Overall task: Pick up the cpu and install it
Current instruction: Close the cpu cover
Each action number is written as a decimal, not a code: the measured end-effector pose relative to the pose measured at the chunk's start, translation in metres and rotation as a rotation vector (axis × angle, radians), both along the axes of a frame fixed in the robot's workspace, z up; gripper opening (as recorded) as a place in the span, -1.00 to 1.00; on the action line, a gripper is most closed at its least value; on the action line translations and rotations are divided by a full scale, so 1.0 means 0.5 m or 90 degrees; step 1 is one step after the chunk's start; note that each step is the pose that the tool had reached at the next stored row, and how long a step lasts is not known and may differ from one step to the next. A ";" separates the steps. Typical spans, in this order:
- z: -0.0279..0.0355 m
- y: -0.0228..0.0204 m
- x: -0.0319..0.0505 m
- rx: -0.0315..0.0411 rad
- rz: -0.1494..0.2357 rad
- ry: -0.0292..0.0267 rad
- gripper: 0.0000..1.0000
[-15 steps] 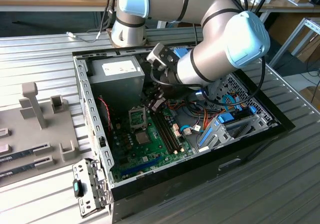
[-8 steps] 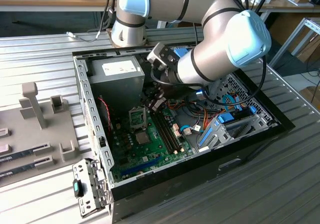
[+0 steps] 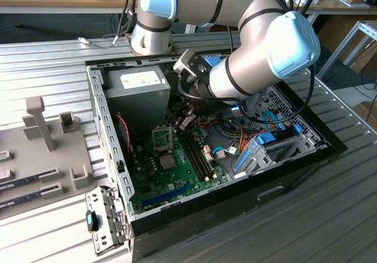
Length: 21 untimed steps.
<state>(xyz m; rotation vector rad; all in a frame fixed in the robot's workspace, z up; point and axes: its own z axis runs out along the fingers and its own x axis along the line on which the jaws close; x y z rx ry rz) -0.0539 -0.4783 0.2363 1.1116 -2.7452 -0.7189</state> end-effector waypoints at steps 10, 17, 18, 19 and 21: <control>0.001 -0.0178 0.000 0.0050 0.000 0.0000 -0.79; 0.001 -0.0420 0.000 -0.0031 0.000 0.0000 -0.79; 0.001 -0.0429 0.000 -0.0071 0.000 0.0000 -0.79; 0.001 -0.0448 0.000 -0.0156 0.000 0.0000 -0.79; 0.001 -0.0533 0.000 -0.0407 0.000 0.0000 -0.79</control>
